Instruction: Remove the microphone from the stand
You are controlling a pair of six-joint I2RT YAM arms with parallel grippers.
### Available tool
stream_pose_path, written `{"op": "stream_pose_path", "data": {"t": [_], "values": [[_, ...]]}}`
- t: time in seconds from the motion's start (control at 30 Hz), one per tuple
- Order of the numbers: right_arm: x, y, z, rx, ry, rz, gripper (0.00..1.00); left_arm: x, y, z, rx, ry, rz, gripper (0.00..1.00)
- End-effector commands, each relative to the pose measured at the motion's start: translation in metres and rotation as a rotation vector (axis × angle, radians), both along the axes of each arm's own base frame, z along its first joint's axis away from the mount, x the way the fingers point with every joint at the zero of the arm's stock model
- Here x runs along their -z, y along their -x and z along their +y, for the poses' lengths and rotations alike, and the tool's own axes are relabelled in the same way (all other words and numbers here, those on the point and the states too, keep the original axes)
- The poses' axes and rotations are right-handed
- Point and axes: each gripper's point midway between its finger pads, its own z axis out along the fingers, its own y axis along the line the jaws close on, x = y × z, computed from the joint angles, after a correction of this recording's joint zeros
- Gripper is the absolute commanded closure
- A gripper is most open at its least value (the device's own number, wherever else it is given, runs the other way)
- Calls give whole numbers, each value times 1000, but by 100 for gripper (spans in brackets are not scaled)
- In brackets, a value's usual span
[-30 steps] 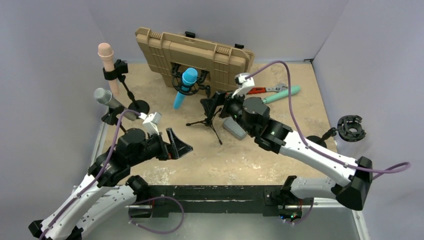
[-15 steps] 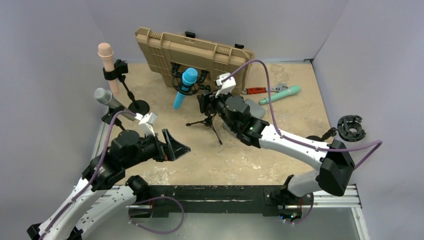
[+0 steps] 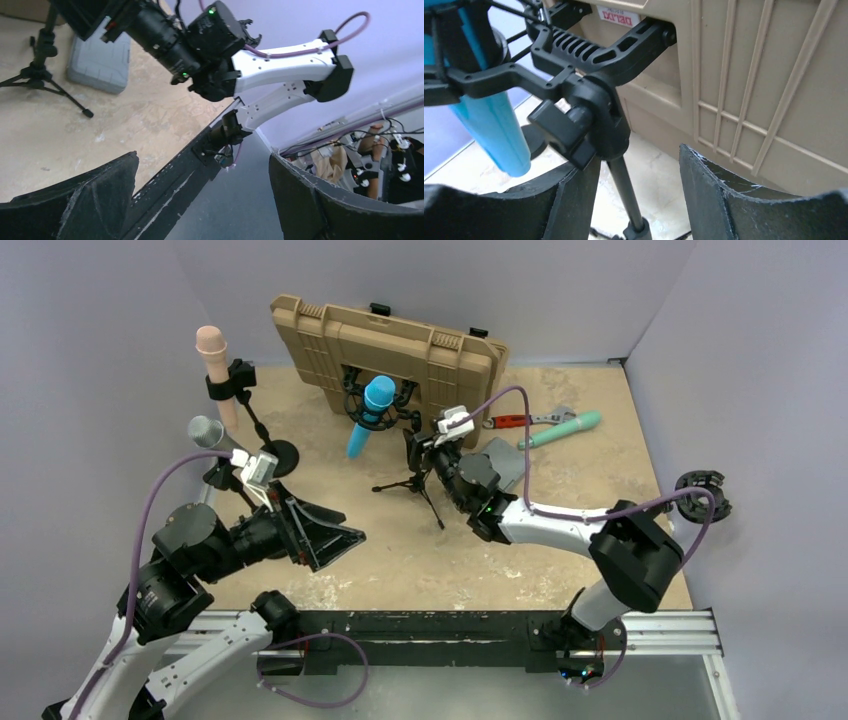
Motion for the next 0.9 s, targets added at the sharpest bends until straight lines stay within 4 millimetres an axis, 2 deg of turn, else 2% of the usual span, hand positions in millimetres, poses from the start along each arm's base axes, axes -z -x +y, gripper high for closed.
{"op": "stream_pose_path", "data": {"t": [0.0, 0.17, 0.27, 0.37, 0.5, 0.6, 0.73, 0.87], "values": [[-42, -4, 5, -23, -114, -155, 44, -33, 13, -14, 121, 84, -88, 0], [-29, -15, 18, -19, -84, -145, 55, -50, 18, -9, 129, 90, -138, 0], [-28, -15, 22, -30, -81, -148, 65, -54, 16, 3, 77, 29, -171, 0], [-27, -16, 27, -51, -39, -166, 69, -67, 14, 19, 15, -23, -229, 0], [-24, -18, 34, -69, -17, -169, 90, -75, 11, 33, -37, -92, -263, 0], [-20, -15, 38, -93, -2, -166, 100, -78, 7, 40, -73, -130, -259, 0], [-17, -7, 45, -159, 8, -156, 100, -80, 1, 50, -136, -151, -252, 0], [-12, 10, 54, -259, 28, -137, 100, -79, -3, 58, -179, -193, -225, 0]]}}
